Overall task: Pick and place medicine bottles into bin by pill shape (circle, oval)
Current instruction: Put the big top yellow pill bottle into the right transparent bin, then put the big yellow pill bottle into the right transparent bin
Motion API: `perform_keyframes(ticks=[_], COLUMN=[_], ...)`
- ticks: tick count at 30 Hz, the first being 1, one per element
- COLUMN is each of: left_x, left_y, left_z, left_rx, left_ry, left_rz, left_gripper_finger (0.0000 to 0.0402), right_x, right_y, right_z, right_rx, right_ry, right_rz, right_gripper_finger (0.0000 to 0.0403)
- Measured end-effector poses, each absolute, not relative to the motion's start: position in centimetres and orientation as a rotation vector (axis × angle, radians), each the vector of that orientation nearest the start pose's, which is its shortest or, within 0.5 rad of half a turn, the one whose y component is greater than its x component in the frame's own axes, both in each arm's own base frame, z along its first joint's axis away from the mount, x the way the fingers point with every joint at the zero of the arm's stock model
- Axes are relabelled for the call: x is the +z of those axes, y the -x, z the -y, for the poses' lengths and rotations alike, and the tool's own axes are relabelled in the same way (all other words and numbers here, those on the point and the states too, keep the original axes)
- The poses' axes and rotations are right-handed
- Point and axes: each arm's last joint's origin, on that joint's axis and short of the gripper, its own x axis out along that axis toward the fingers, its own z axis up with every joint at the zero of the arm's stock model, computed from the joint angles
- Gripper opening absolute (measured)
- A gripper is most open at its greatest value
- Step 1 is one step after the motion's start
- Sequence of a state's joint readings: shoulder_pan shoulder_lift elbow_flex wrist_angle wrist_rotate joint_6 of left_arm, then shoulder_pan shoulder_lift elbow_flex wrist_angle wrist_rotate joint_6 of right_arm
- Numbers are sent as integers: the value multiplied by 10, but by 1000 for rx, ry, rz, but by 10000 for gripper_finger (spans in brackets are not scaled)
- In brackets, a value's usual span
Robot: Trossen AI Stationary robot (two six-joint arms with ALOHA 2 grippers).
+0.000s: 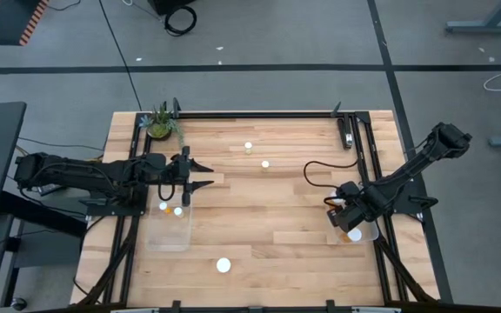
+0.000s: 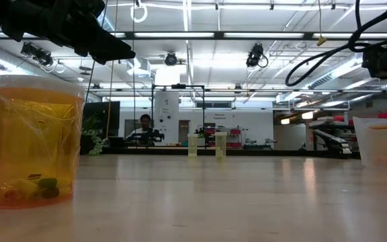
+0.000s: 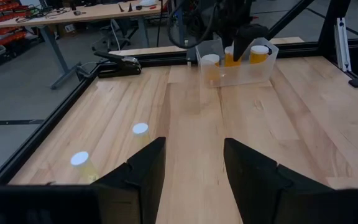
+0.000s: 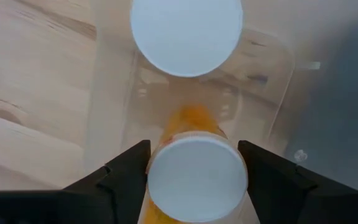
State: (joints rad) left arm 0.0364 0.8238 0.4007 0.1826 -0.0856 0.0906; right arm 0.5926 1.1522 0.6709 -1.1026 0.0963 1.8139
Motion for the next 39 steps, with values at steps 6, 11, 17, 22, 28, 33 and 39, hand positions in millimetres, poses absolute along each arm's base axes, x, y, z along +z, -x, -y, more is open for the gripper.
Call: perform_keyframes(ticks=[6, 11, 17, 22, 28, 33, 39], left_x=[228, 228, 228, 228, 228, 228, 228], left_y=[-182, -182, -182, -182, -182, -182, -182], left_z=[-9, -9, -9, -9, -9, -9, -9], left_rx=[111, 111, 110, 111, 111, 110, 111], left_ry=[-96, -96, -96, -96, -96, -96, -96], left_rz=[-246, -246, -246, -246, -246, -246, -246], left_gripper_finger=[172, 172, 172, 172, 172, 172, 172], right_x=[186, 189, 198, 213, 244, 257, 260], right_y=[-130, -132, -134, -136, -148, -163, -181], right_z=[-85, -85, -86, -86, -87, -83, -69], right_rx=[-976, -962, -961, -954, -845, -743, -677], right_ry=[-895, -893, -885, -847, -725, -643, -536], right_rz=[-1273, -1273, -1263, -1241, -1091, -974, -910], right_gripper_finger=[259, 272, 282, 282, 282, 276, 267])
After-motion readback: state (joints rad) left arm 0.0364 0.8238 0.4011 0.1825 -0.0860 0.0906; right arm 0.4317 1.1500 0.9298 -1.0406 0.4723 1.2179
